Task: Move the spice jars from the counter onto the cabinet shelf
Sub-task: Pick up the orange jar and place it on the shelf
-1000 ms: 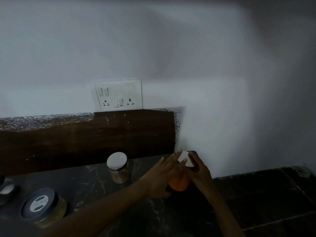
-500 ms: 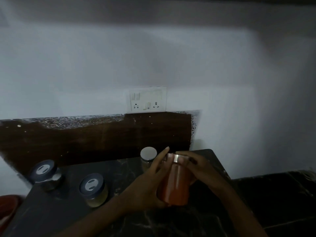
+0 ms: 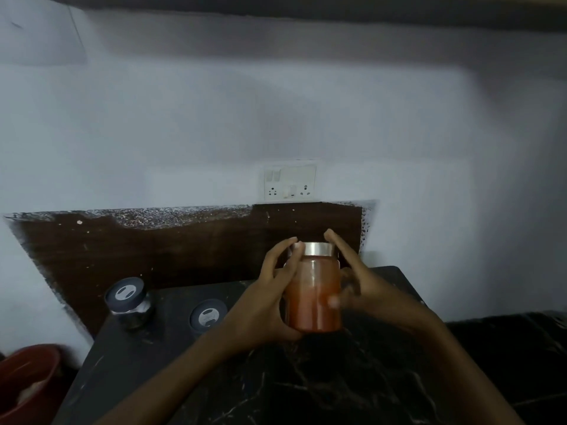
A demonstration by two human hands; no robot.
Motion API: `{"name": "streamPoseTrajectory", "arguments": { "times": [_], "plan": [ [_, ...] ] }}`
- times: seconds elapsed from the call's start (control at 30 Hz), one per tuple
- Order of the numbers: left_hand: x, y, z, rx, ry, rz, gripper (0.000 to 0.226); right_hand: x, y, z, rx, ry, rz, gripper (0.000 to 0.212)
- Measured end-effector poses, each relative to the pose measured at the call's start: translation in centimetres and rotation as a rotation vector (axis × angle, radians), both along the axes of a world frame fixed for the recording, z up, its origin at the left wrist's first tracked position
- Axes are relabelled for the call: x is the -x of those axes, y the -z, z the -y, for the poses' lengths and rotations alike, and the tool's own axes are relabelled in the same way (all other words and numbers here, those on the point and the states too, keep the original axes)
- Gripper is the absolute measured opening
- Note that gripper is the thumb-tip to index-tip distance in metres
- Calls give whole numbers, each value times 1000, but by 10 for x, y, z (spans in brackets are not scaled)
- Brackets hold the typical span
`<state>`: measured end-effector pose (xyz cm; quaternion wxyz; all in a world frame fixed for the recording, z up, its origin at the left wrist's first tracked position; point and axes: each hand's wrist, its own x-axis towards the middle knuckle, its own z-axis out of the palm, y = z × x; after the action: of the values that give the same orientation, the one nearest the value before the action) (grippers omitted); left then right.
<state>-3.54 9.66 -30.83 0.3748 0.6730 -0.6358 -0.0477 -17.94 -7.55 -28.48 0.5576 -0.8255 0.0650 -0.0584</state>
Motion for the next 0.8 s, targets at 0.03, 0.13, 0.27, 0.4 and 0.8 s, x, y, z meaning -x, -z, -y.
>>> {"name": "streamPoseTrajectory", "arguments": {
  "times": [0.03, 0.13, 0.27, 0.4, 0.8],
  "plan": [
    [-1, -2, -3, 8, -5, -9, 130, 4, 0, -2, 25, -49, 0, 117],
    [-2, -6, -8, 18, -7, -49, 131, 7, -2, -9, 148, -73, -19, 138],
    [-3, -11, -12, -10, 15, -77, 129, 3, -11, -18, 304, 21, 41, 135],
    [-1, -19, -13, -73, 24, -68, 131, 0, -15, -22, 397, 45, 83, 131],
    [6, -31, -17, -35, 83, -283, 126, 8, -22, -18, 339, 22, 32, 134]
  ]
}}
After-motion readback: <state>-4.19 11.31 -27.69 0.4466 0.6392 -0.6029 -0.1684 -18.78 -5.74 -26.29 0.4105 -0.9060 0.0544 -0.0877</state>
